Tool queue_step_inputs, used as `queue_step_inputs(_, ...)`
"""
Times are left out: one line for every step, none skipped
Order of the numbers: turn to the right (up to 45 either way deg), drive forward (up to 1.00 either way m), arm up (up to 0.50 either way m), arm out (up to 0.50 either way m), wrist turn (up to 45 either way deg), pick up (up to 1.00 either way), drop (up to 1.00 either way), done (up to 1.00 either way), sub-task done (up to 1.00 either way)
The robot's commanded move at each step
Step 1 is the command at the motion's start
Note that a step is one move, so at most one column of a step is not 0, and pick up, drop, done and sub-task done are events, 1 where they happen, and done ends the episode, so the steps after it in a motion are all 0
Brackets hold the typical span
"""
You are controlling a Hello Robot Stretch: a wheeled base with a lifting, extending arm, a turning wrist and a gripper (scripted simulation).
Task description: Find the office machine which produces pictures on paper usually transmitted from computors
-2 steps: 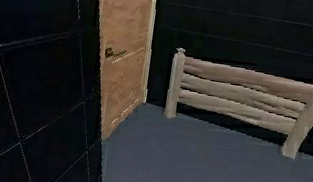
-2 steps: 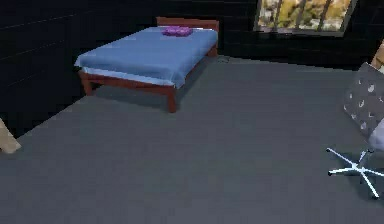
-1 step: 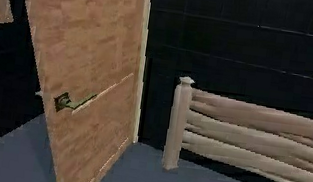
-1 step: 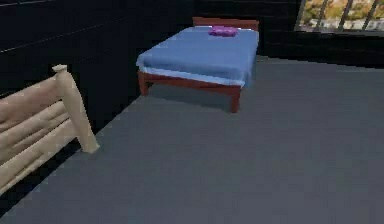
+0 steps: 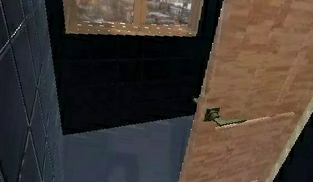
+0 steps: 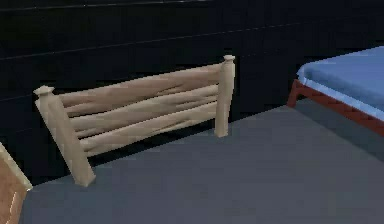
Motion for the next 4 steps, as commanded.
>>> queue_step_inputs(-6.0, 0.0, 0.0, 0.0, 0.0, 0.0, 0.0, 0.0, 0.0)
queue_step_inputs(0.0, 0.95, 0.0, 0.0, 0.0, 0.0, 0.0, 0.0, 0.0)
queue_step_inputs(-3.0, 0.0, 0.0, 0.0, 0.0, 0.0, 0.0, 0.0, 0.0)
queue_step_inputs(0.0, 0.25, 0.0, 0.0, 0.0, 0.0, 0.0, 0.0, 0.0)
